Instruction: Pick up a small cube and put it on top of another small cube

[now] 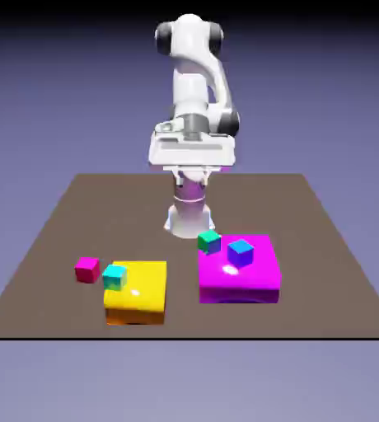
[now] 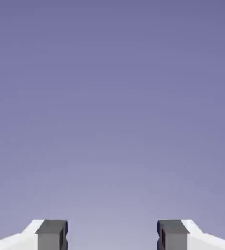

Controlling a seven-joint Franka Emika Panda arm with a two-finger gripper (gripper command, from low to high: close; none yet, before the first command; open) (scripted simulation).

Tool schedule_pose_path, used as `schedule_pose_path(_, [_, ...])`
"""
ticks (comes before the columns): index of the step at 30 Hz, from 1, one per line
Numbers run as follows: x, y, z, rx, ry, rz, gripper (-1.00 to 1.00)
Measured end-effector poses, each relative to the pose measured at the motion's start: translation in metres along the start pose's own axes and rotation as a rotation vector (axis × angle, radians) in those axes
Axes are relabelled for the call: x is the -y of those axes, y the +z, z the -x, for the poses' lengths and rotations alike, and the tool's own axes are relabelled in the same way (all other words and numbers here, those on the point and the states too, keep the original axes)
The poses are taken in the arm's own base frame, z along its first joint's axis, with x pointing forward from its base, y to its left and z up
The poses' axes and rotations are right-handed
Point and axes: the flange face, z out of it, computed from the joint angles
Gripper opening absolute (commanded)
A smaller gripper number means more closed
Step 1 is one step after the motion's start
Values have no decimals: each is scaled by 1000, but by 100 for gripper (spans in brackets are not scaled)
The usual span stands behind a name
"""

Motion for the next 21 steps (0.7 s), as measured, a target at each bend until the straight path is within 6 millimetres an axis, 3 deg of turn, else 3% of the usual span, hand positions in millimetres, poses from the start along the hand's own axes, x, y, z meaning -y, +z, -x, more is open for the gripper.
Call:
schedule_pose_path(7, [-103, 70, -68, 174, 472, 307, 0])
schedule_pose_path(11, [-175, 98, -92, 272, 752, 452, 0])
schedule_pose_path(13, [-221, 106, -103, 313, 912, 518, 0])
schedule_pose_path(21, [-368, 132, -106, 520, 1469, 703, 0])
